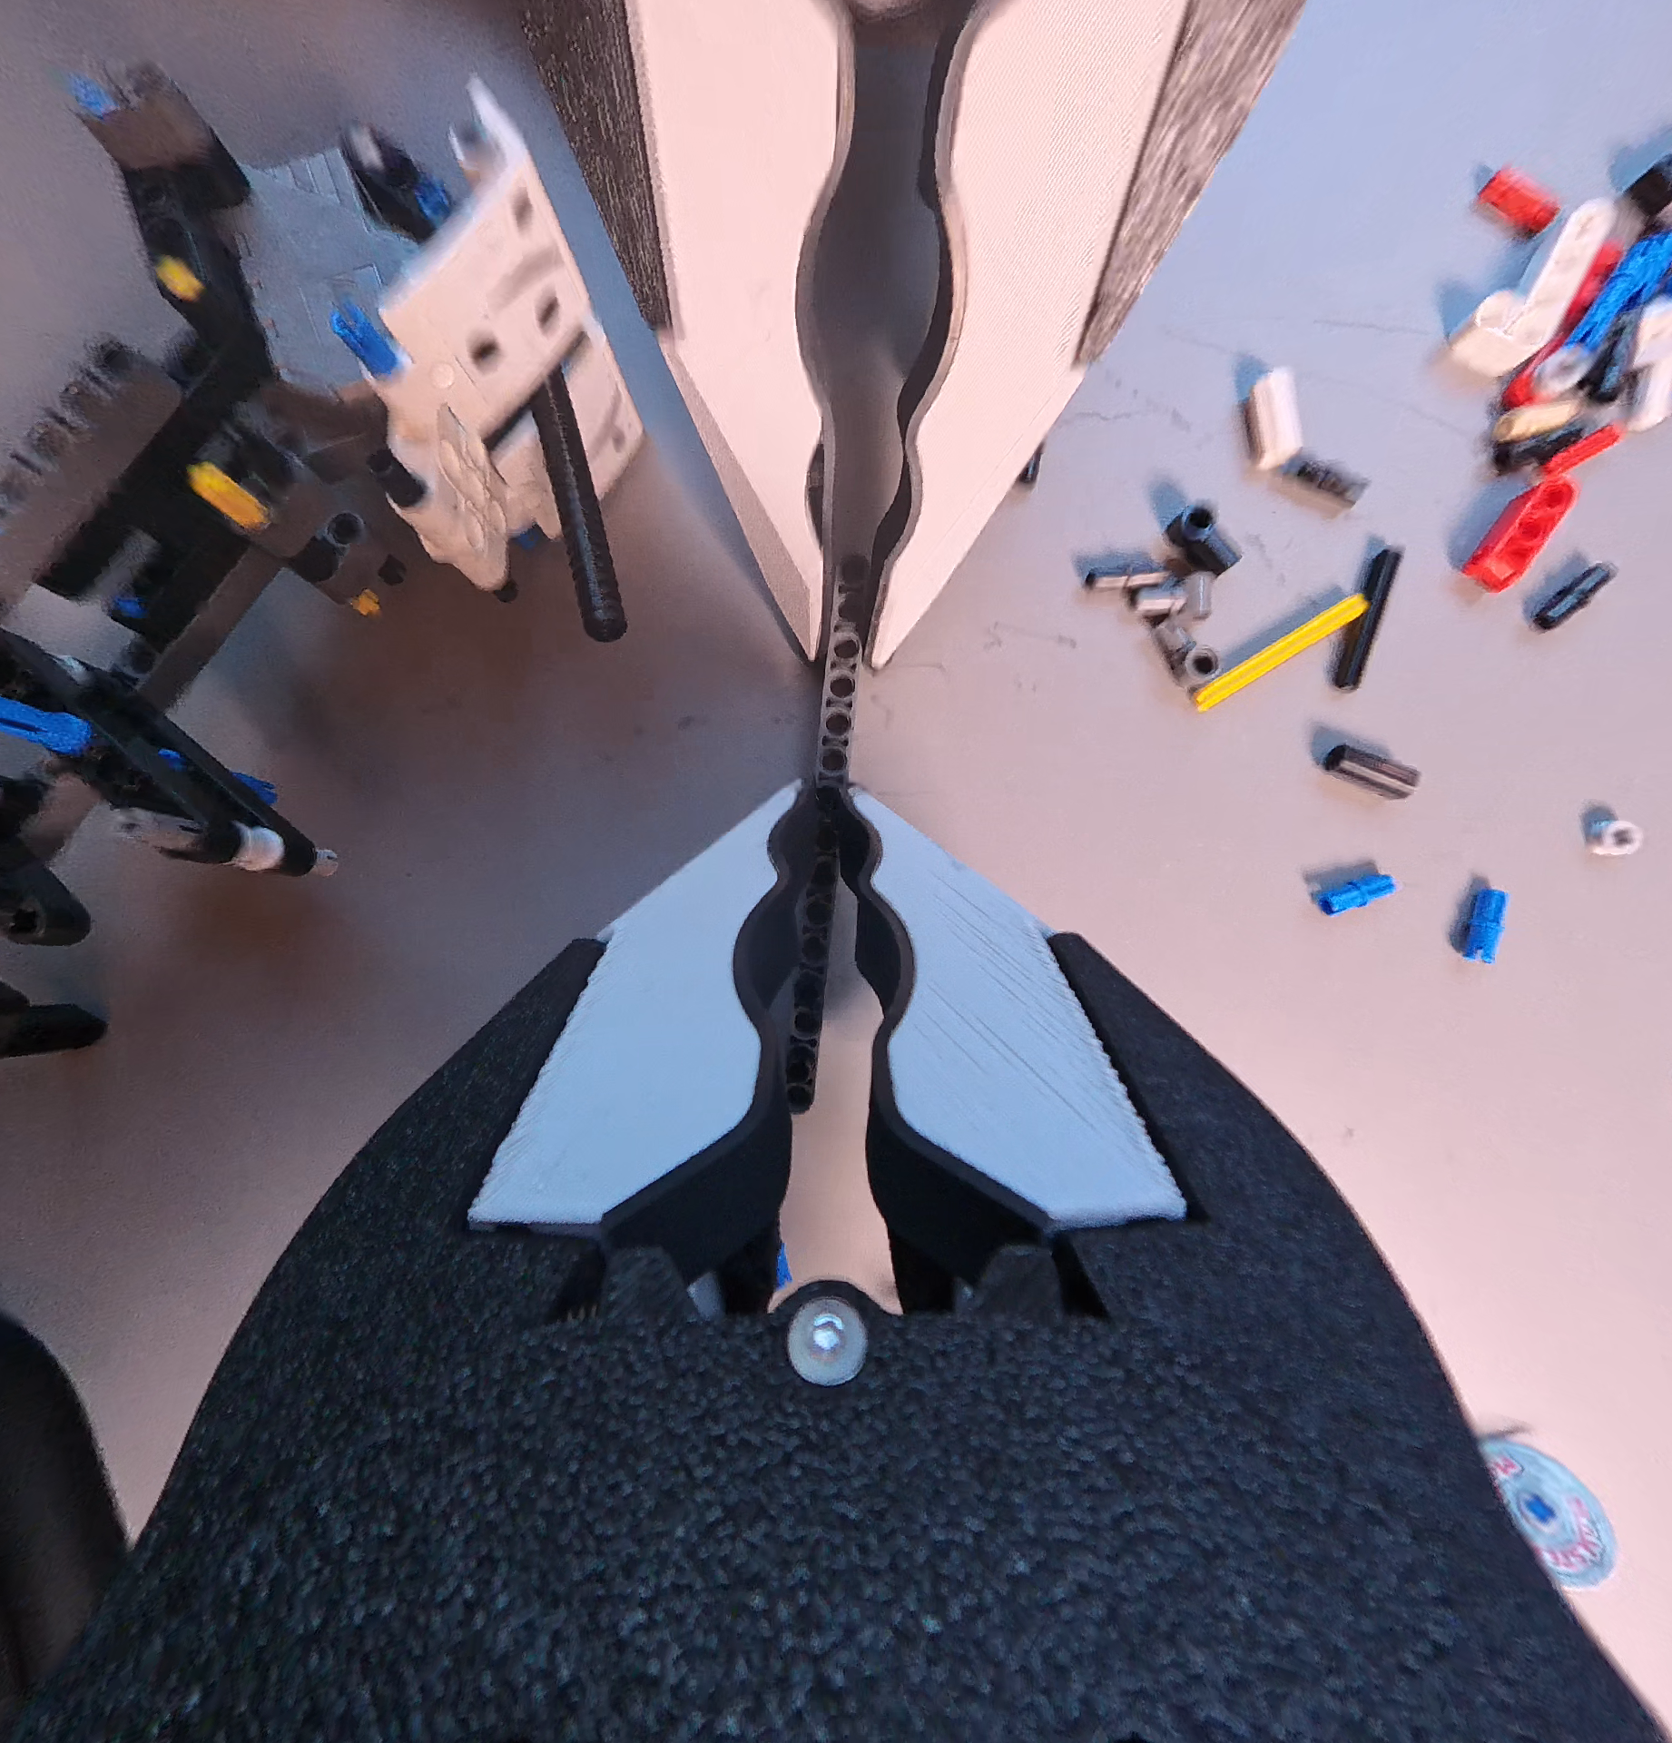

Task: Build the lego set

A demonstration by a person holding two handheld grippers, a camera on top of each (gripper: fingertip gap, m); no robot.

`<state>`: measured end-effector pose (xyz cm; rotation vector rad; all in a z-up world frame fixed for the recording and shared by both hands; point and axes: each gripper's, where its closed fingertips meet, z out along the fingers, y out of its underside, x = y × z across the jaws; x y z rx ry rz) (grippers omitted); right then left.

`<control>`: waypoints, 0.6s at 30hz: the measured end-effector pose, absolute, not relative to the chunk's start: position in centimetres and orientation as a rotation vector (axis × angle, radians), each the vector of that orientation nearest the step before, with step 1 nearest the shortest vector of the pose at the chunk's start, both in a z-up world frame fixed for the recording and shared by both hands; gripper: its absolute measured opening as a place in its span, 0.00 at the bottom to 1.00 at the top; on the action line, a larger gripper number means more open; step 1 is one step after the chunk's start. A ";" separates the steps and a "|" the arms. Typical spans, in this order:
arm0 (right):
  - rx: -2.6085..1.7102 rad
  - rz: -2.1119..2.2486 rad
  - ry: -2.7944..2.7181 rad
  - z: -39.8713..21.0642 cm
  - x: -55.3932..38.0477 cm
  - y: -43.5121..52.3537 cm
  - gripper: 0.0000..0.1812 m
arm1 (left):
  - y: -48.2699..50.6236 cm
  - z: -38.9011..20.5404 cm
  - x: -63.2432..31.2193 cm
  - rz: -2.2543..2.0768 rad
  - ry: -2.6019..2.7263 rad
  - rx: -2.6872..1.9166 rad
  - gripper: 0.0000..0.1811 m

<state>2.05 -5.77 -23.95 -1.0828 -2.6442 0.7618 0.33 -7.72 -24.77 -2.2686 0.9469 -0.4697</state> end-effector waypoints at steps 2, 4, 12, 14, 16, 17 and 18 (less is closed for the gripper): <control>-1.075 0.768 -2.631 -24.0 2.0 -5.9 0.02 | -7.7 -24.8 0.3 -0.473 0.941 -2.270 0.04; -1.064 0.753 -2.628 -24.0 2.0 -5.9 0.02 | -7.7 -24.8 0.3 -0.474 0.939 -2.270 0.04; -1.143 0.723 -2.611 -24.0 1.9 -5.7 0.06 | -7.7 -24.8 0.3 -0.471 0.935 -2.271 0.04; -1.169 0.770 -2.613 -23.6 2.2 -5.9 0.17 | -7.7 -24.8 0.3 -0.470 0.935 -2.272 0.04; -1.176 0.793 -2.560 -22.8 1.8 -5.8 0.09 | -7.7 -24.8 0.3 -0.473 0.935 -2.273 0.04; -1.168 0.779 -2.547 -22.6 1.7 -5.7 0.06 | -7.7 -24.8 0.3 -0.473 0.936 -2.273 0.04; -1.165 0.776 -2.540 -22.5 1.7 -5.7 0.03 | -7.7 -24.8 0.3 -0.473 0.936 -2.272 0.04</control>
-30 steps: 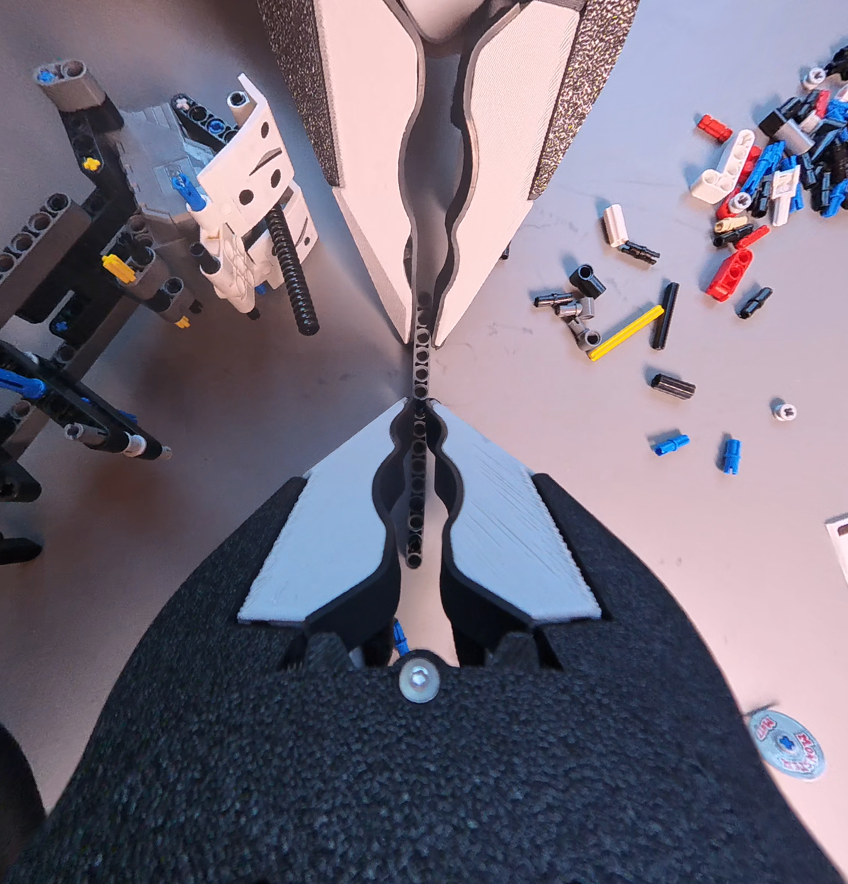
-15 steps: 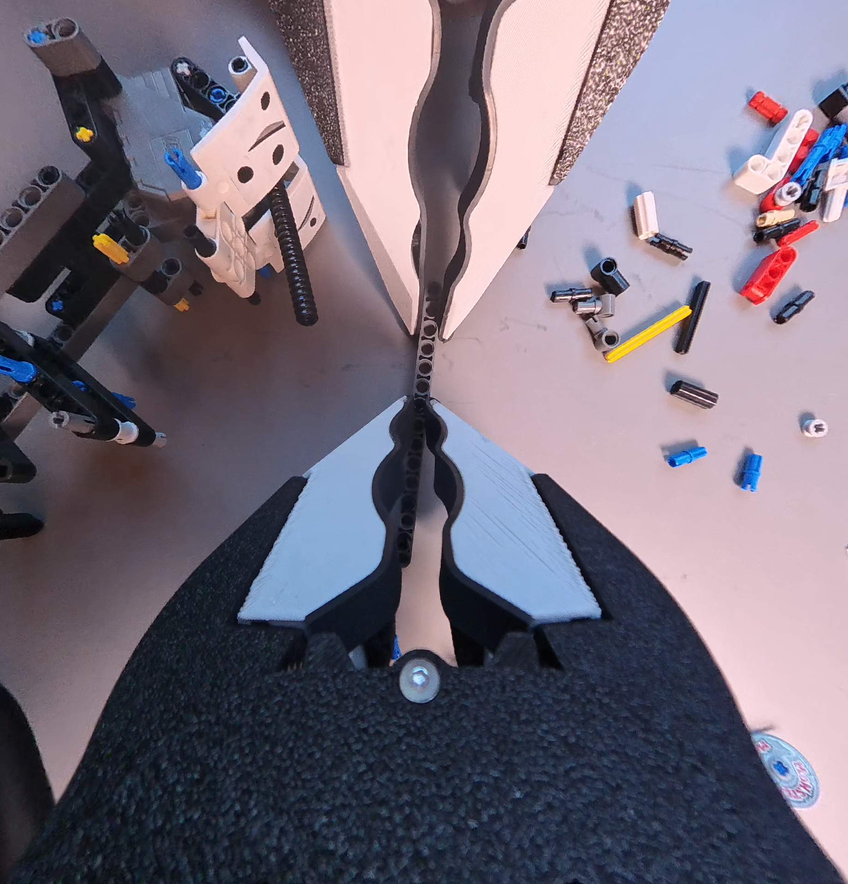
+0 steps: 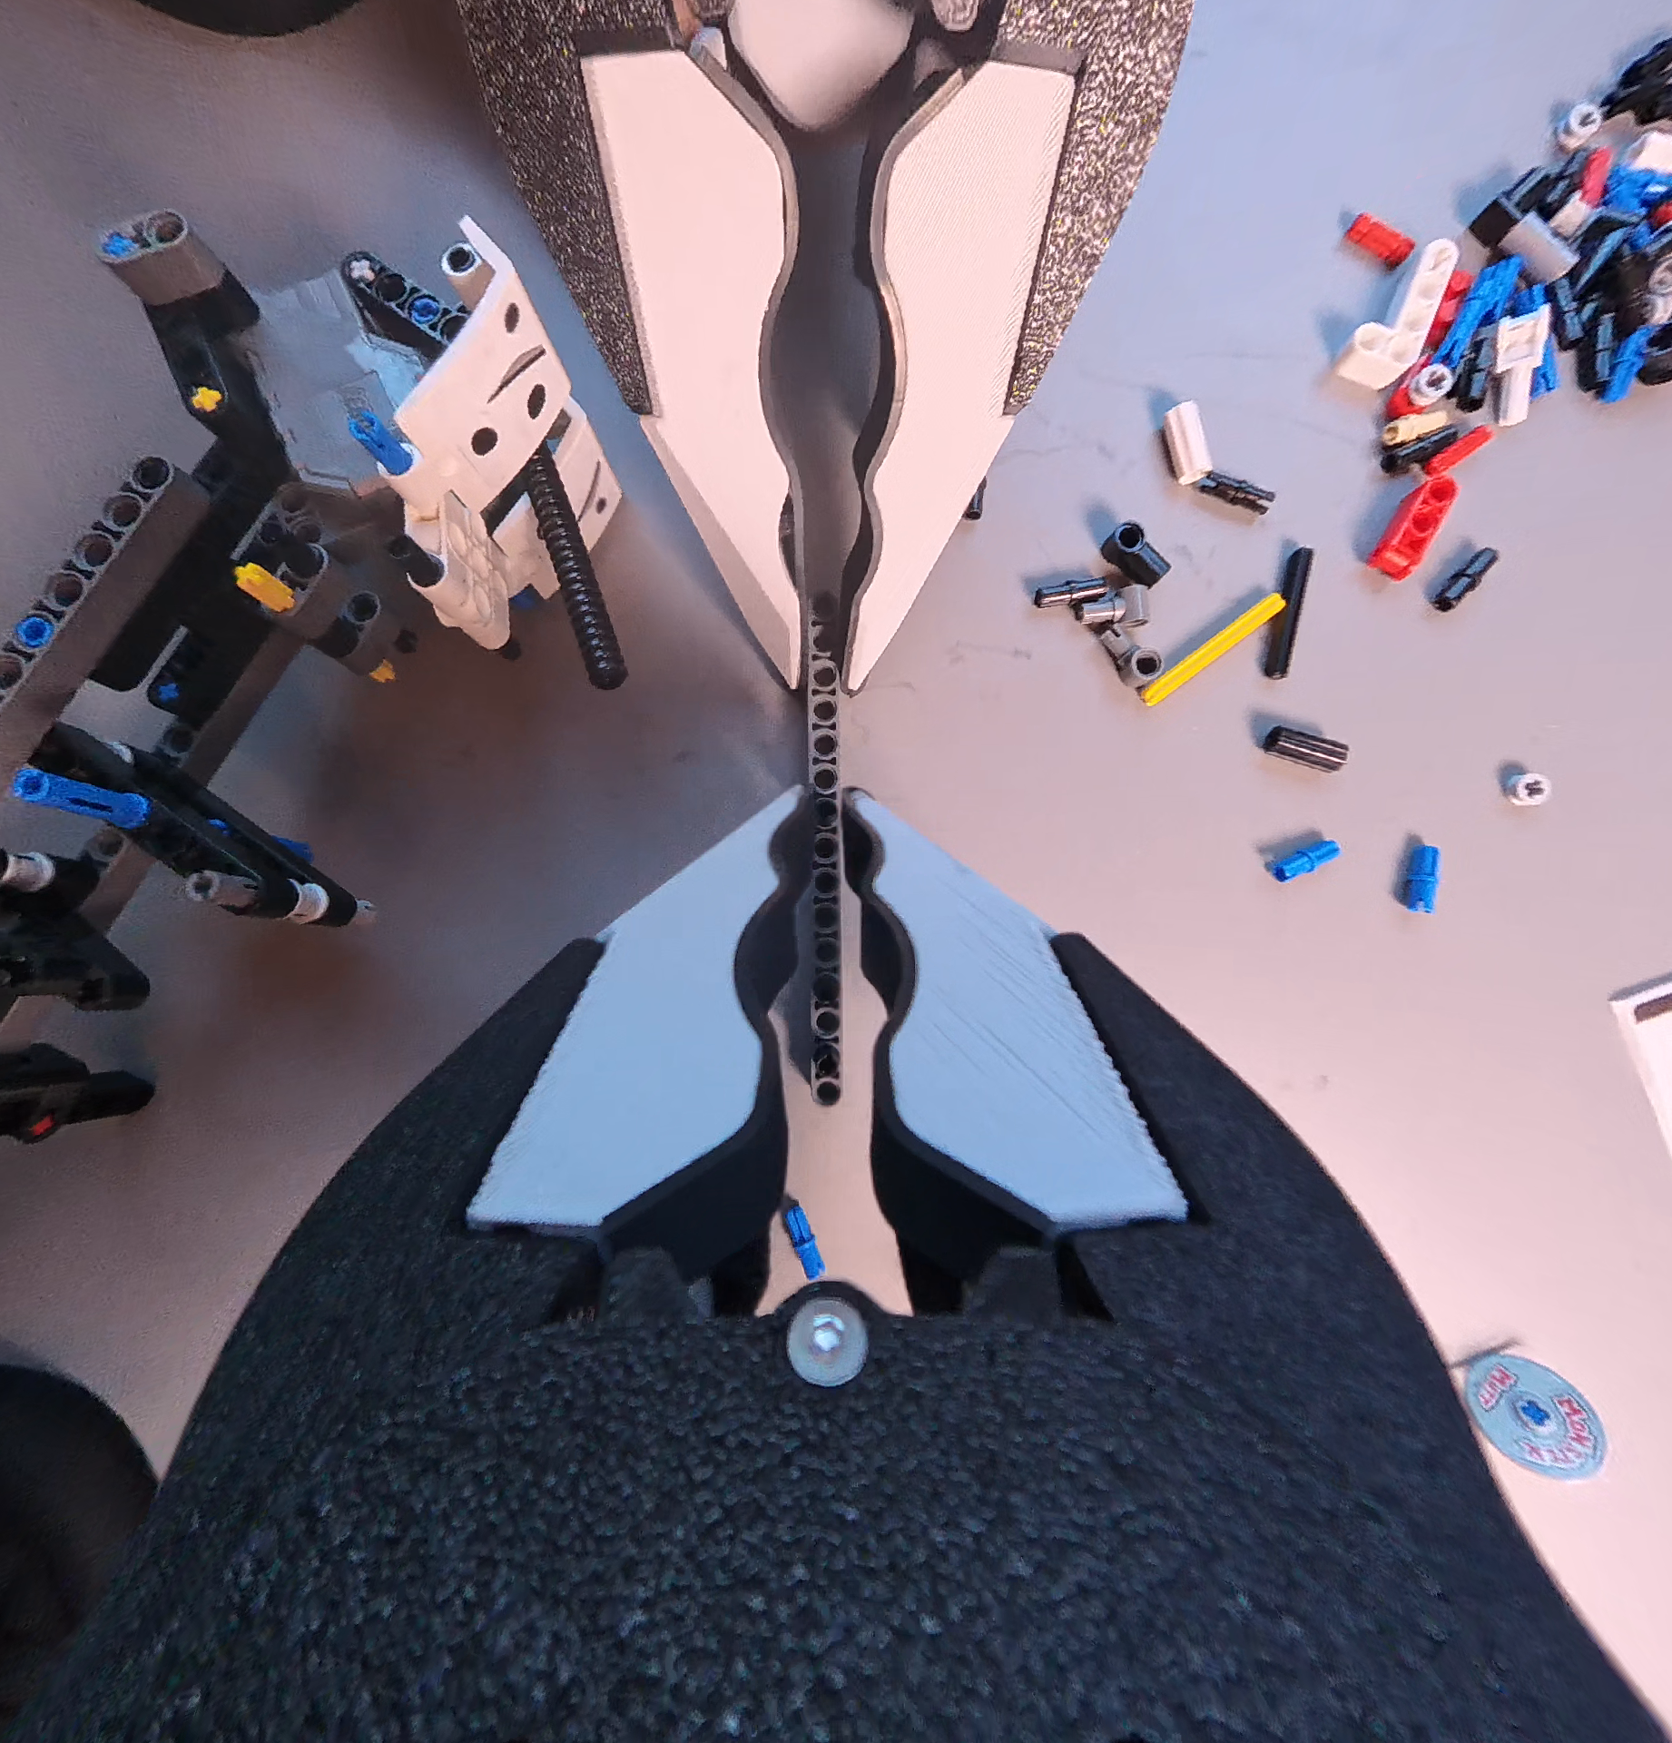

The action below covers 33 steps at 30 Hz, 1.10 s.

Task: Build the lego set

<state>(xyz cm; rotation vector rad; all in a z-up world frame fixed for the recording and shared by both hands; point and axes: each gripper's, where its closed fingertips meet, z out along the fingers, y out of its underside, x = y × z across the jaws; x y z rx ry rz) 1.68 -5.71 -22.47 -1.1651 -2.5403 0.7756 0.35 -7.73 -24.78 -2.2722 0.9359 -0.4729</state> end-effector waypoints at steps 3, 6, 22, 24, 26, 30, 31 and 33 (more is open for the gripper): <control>-1.169 0.733 -2.543 -22.9 1.6 -5.7 0.00 | -7.7 -24.8 0.4 -0.471 0.937 -2.273 0.04; -1.166 0.693 -2.579 -23.3 1.8 -5.7 0.00 | -7.8 -24.8 0.4 -0.471 0.934 -2.273 0.04; -1.308 0.696 -2.140 -19.3 4.4 -3.4 0.17 | -7.8 -24.8 0.4 -0.427 0.969 -2.211 0.04; -1.355 0.686 -2.072 -19.2 6.6 -3.6 0.19 | -7.8 -24.8 0.4 -0.422 0.965 -2.203 0.04; -1.402 0.679 -2.002 -19.6 8.3 -3.5 0.19 | -7.8 -24.8 0.4 -0.417 0.962 -2.196 0.04; -1.468 0.627 -1.931 -21.4 9.3 -2.8 0.21 | -7.8 -24.7 0.4 -0.419 0.977 -2.176 0.04; -1.462 0.620 -1.916 -21.6 9.0 -2.6 0.21 | -7.8 -24.7 0.4 -0.423 0.977 -2.171 0.04; -1.442 0.612 -1.922 -22.1 8.2 -2.2 0.19 | -7.8 -24.7 0.4 -0.421 0.978 -2.168 0.04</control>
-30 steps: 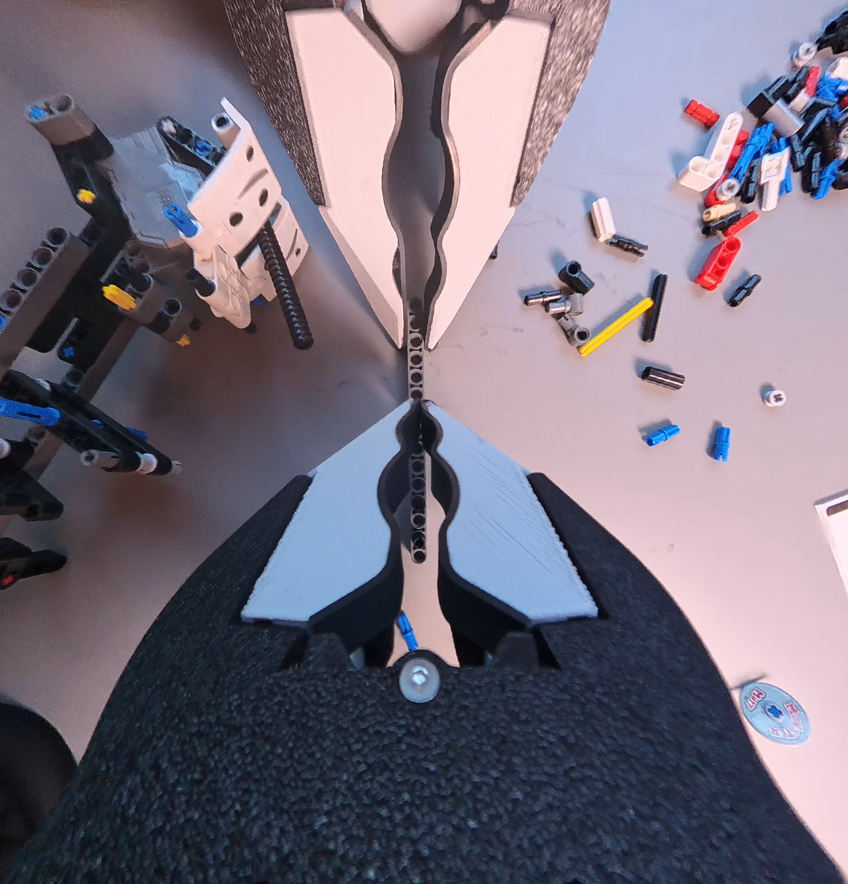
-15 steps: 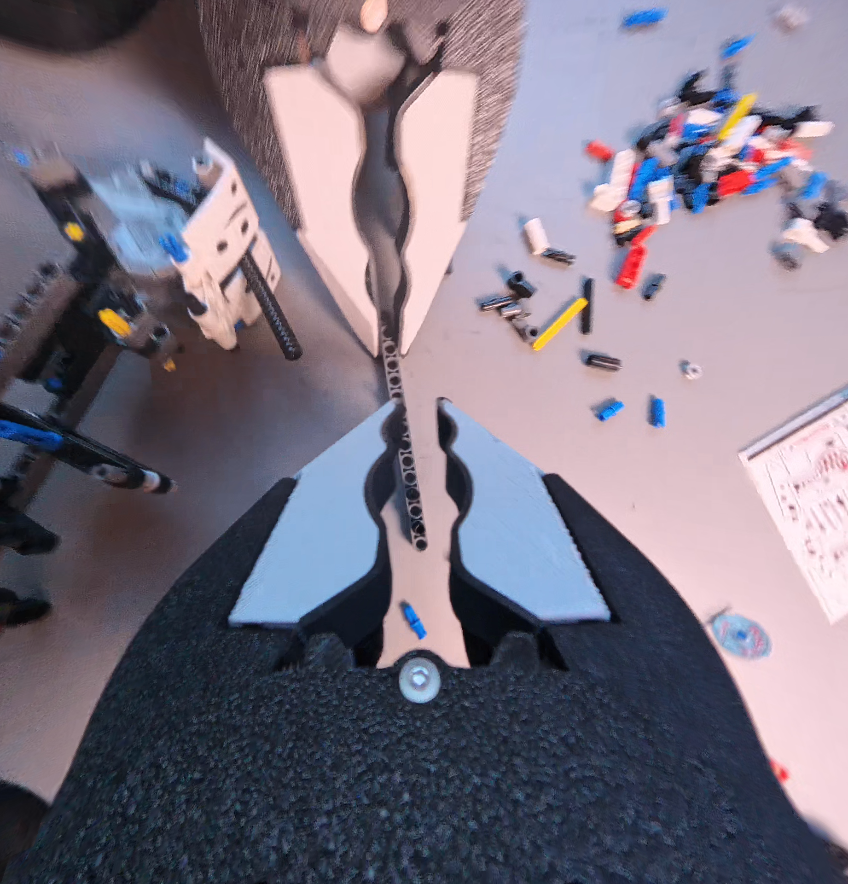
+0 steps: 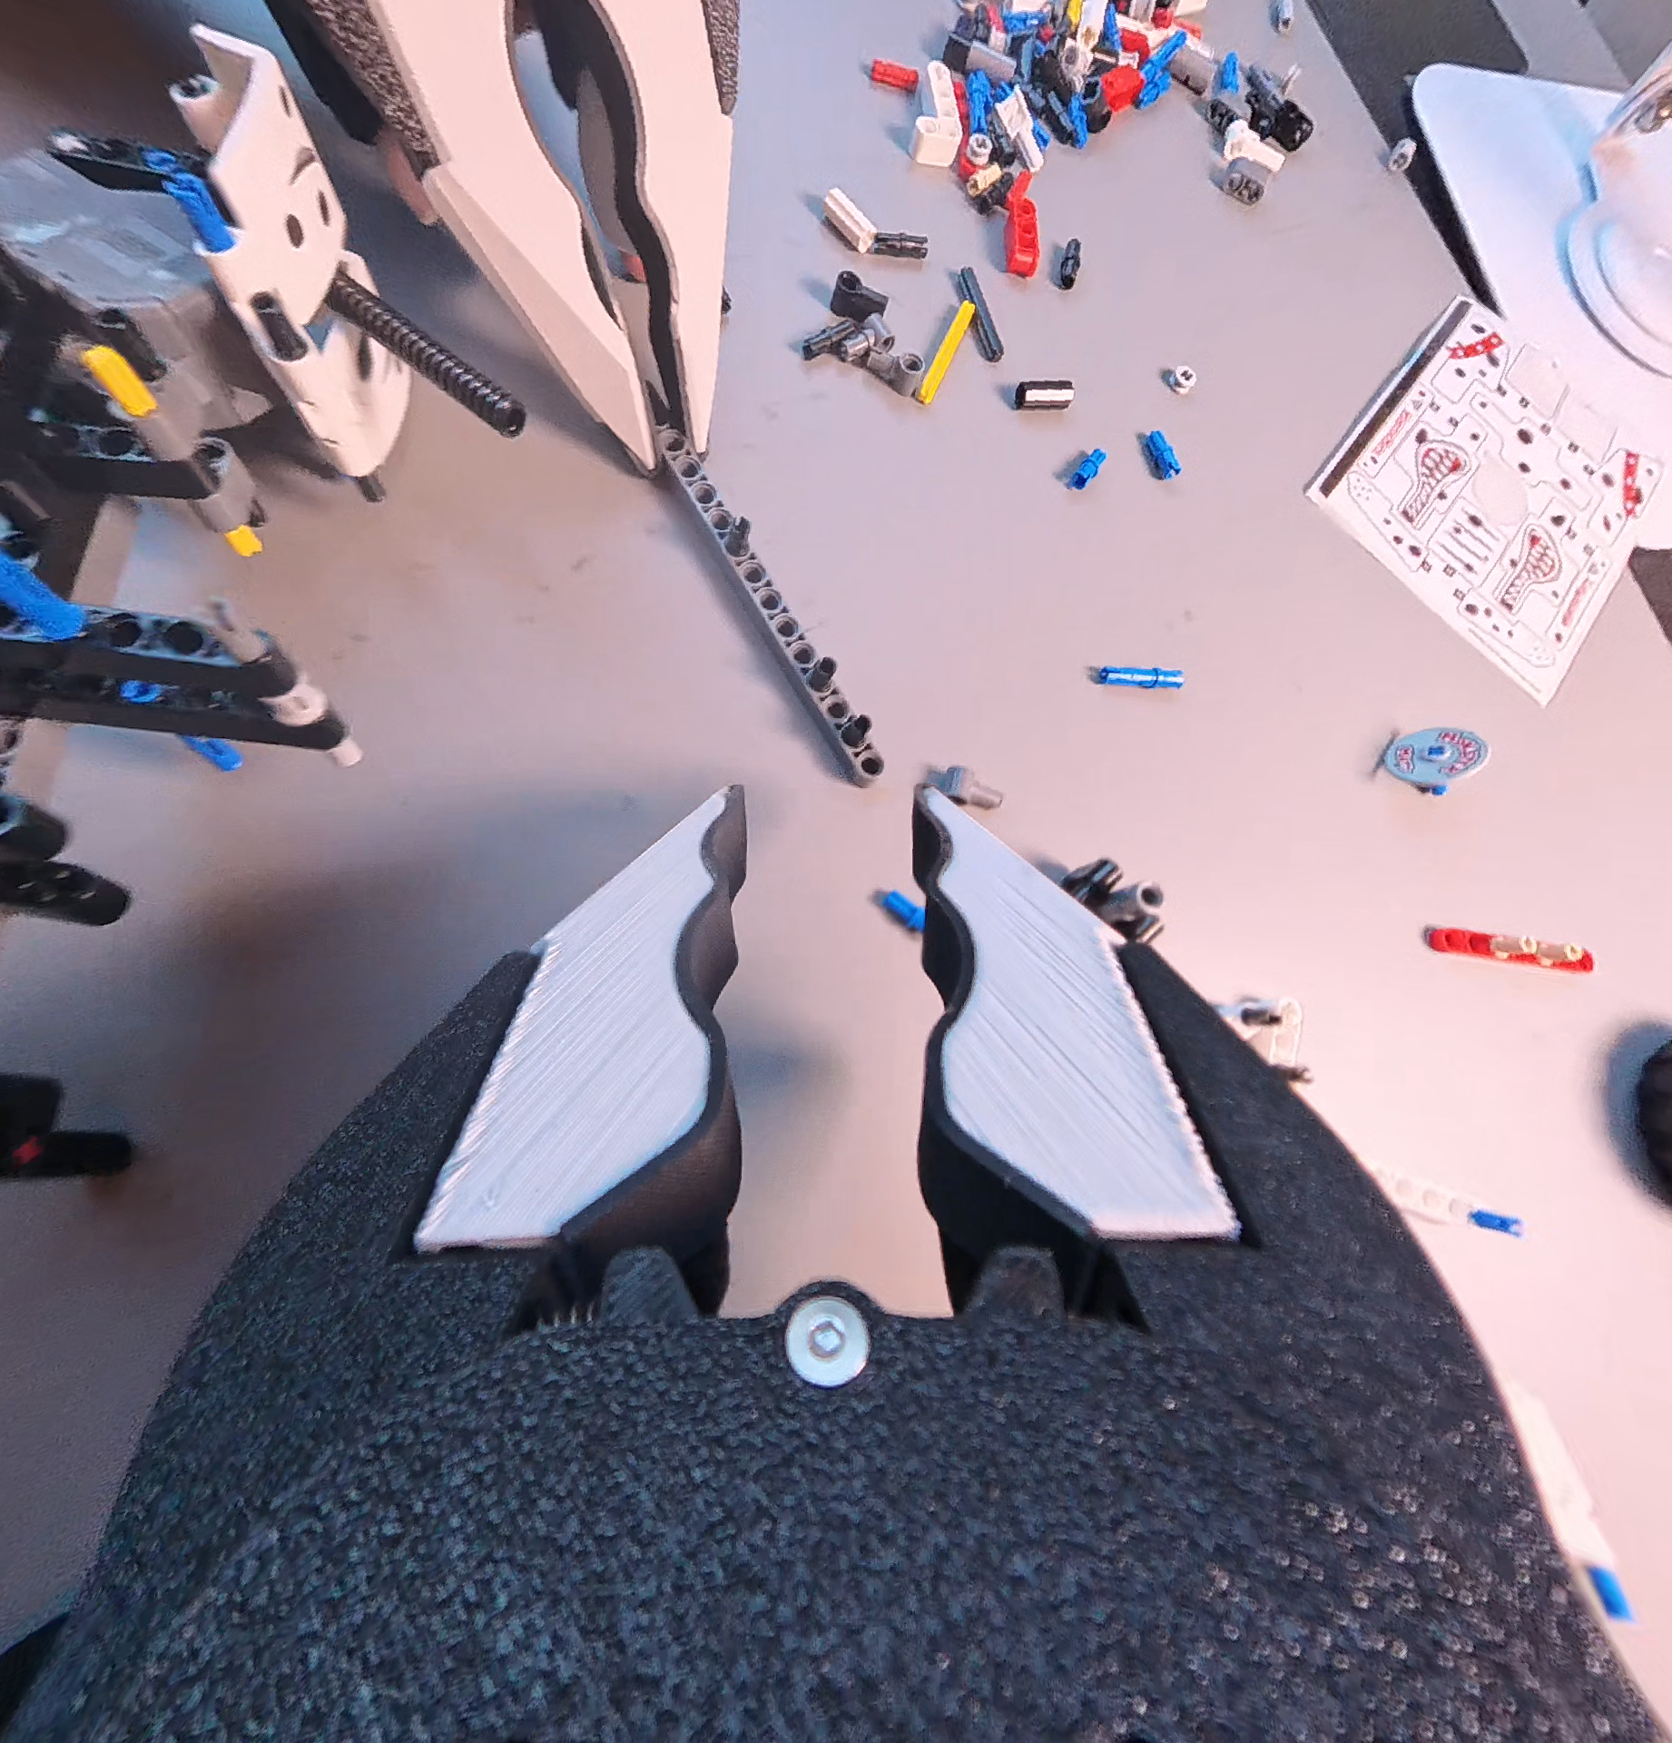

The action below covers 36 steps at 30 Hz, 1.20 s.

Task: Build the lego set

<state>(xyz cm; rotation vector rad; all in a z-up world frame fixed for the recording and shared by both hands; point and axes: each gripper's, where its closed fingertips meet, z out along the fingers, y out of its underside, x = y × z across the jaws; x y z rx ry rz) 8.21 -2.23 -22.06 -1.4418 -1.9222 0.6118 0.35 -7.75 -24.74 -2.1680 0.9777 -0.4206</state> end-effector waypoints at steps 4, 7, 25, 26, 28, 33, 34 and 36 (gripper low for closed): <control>-1.395 0.563 -2.034 -22.6 6.8 -1.3 0.14 | -7.6 -24.7 0.2 -0.388 0.976 -2.160 0.06; -1.340 0.502 -2.178 -23.1 6.2 -1.2 0.13 | -7.6 -24.7 0.2 -0.384 0.975 -2.159 0.06; -1.128 0.559 -2.330 -20.3 5.9 -4.2 0.04 | -7.6 -23.9 0.3 -0.269 1.057 -2.067 0.04; -1.117 0.559 -2.315 -19.7 5.8 -4.1 0.04 | -7.7 -23.5 0.4 -0.260 1.072 -2.051 0.04; -1.116 0.593 -2.284 -18.6 5.6 -4.0 0.04 | -7.7 -22.4 0.5 -0.249 1.071 -2.006 0.04; -1.053 0.918 -2.037 -13.5 4.3 -4.7 0.05 | -8.0 -18.8 0.2 -0.334 0.980 -1.888 0.04; -1.043 1.024 -1.964 -12.3 4.1 -5.1 0.05 | -8.2 -17.9 0.2 -0.379 0.954 -1.849 0.04; -1.021 1.197 -1.804 -10.0 3.7 -5.5 0.04 | -8.6 -16.2 0.4 -0.463 0.899 -1.775 0.03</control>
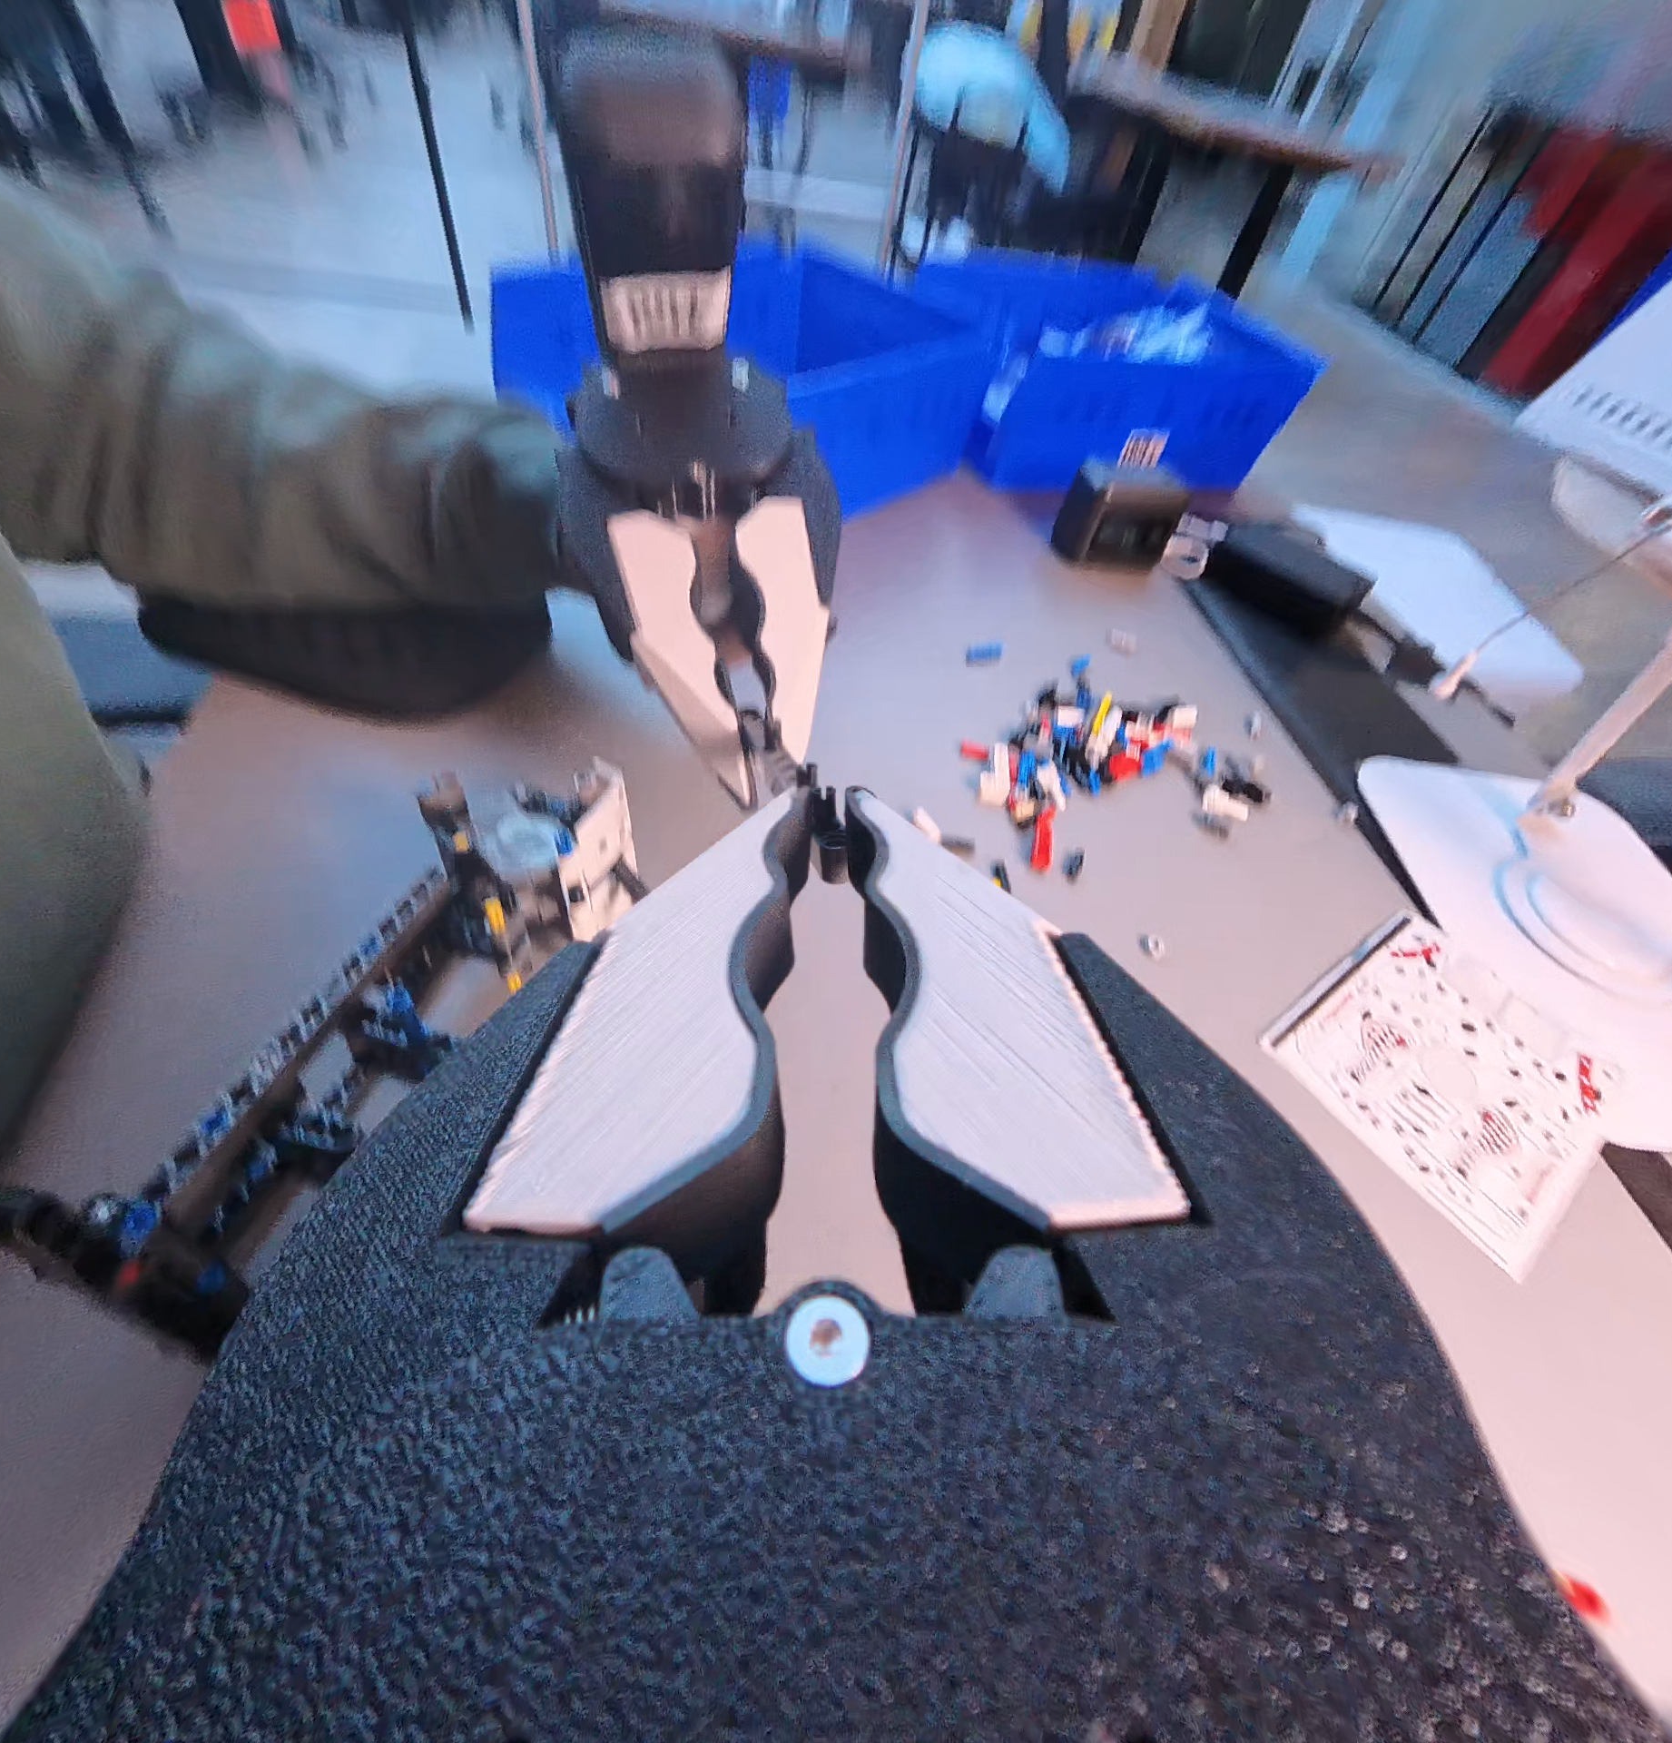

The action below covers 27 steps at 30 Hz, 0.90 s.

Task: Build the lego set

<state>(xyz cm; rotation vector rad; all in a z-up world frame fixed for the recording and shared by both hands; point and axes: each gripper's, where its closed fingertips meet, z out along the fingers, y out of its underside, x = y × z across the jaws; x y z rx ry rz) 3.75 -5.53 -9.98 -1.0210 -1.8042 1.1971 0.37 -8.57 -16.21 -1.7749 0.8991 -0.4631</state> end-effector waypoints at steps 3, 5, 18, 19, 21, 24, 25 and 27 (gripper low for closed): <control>-0.985 1.363 -1.604 -7.7 3.4 -5.8 0.13 | -9.1 -14.6 0.9 -0.573 0.853 -1.689 0.04; -0.984 1.435 -1.526 -7.0 3.5 -5.6 0.20 | -9.4 -13.6 1.3 -0.640 0.828 -1.643 0.04; -0.923 1.613 -1.447 -5.6 3.9 -8.4 0.05 | -10.1 -11.4 3.9 -0.950 0.735 -1.521 0.04; -0.936 1.624 -1.448 -5.7 3.9 -8.4 0.05 | -10.0 -11.5 3.9 -0.948 0.727 -1.524 0.04; -0.953 1.657 -1.455 -5.8 4.0 -8.5 0.04 | -9.8 -11.7 3.9 -0.956 0.713 -1.538 0.04; -0.973 1.646 -1.466 -6.0 3.9 -8.5 0.04 | -9.4 -12.6 3.7 -0.927 0.710 -1.578 0.05; -0.971 1.642 -1.465 -5.9 4.0 -8.4 0.04 | -9.4 -13.0 3.6 -0.907 0.718 -1.595 0.07; -0.974 1.640 -1.456 -5.5 4.3 -7.9 0.04 | -9.2 -13.5 3.2 -0.863 0.726 -1.625 0.11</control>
